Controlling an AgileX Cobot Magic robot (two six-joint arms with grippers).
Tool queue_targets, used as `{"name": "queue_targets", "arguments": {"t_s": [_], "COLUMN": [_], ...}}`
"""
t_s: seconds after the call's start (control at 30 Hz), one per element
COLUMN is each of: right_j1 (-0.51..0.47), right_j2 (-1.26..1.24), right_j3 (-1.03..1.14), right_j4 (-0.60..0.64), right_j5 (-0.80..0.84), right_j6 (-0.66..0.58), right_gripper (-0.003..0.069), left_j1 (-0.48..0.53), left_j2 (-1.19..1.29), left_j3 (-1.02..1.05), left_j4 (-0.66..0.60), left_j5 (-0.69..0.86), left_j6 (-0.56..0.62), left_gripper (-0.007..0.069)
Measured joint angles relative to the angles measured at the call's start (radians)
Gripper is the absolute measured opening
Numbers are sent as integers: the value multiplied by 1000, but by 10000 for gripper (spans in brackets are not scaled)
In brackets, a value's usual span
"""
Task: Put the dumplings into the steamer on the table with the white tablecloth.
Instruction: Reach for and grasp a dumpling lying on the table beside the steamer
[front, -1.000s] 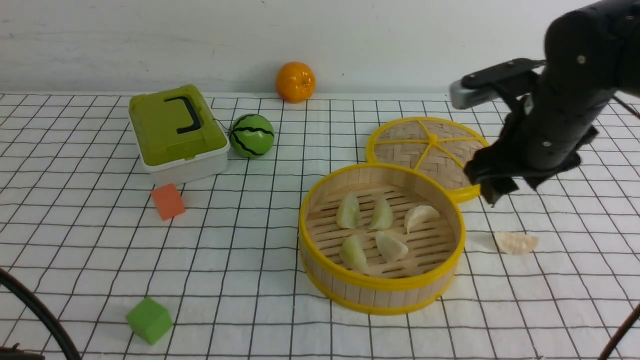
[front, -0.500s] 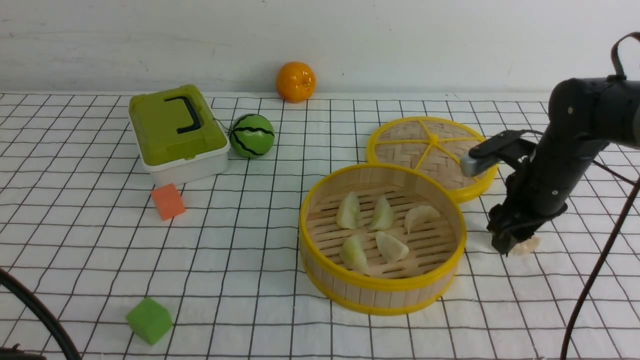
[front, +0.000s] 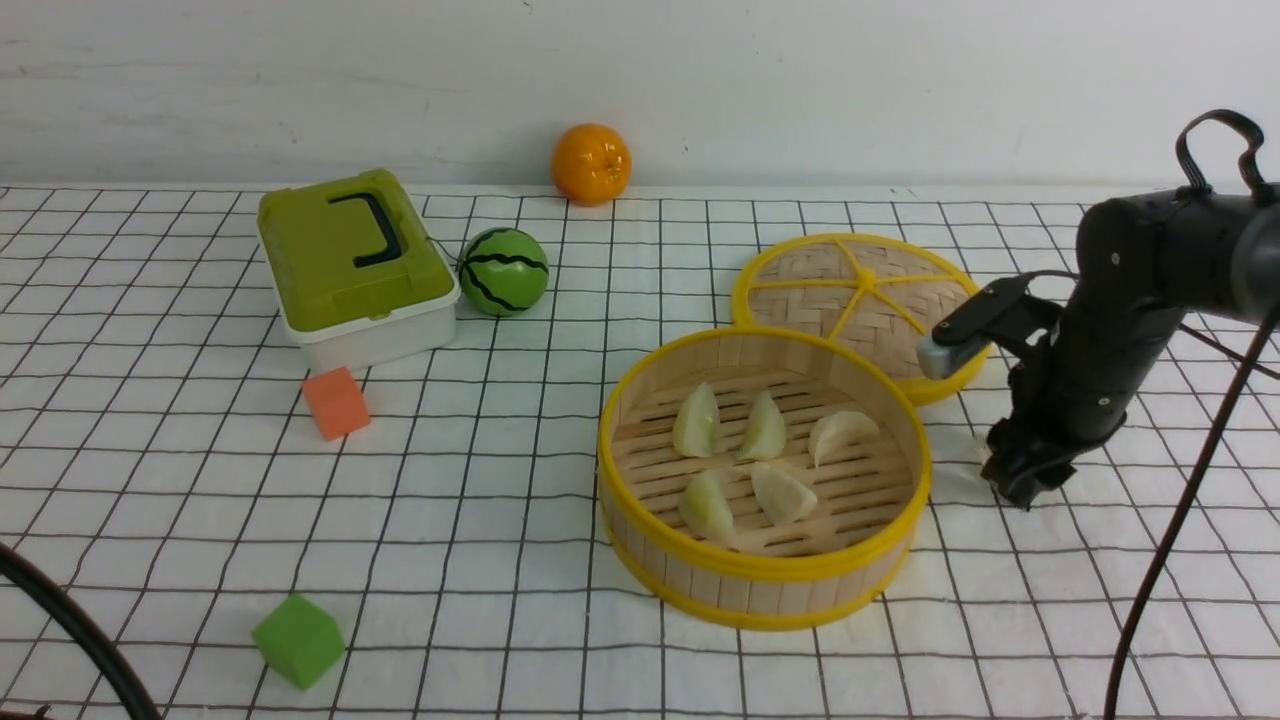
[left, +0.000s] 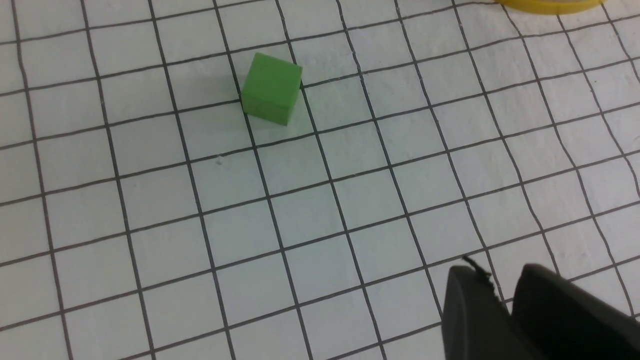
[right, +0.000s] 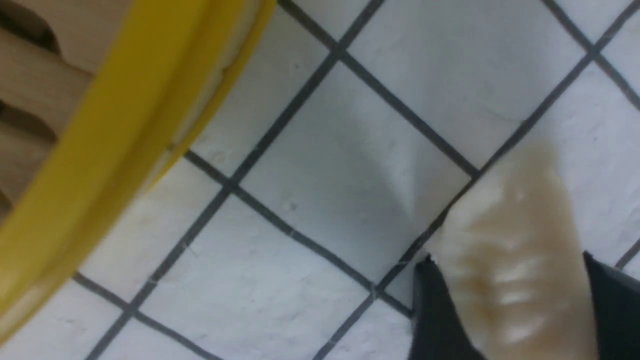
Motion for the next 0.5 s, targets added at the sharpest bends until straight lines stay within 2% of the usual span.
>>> {"name": "queue_targets", "arguments": {"t_s": [0.03,0.07,0.33,0.5], "right_j1": [0,0,0,0], "right_j2": [0,0,-77,-171], "right_j3": [0,0,0,-3], "right_j4": [0,-1,-1,66], "right_j5": [0,0,9,54], "right_j6": [0,29,114,117], "right_gripper": [305,256,258,258], "left_j1": [0,0,0,0], "left_j2": [0,0,0,0], "left_j3": [0,0,0,0], "left_j4": [0,0,0,0], "left_j5": [0,0,0,0], "left_j6": [0,0,0,0], "left_gripper": [129,129,129,131]}}
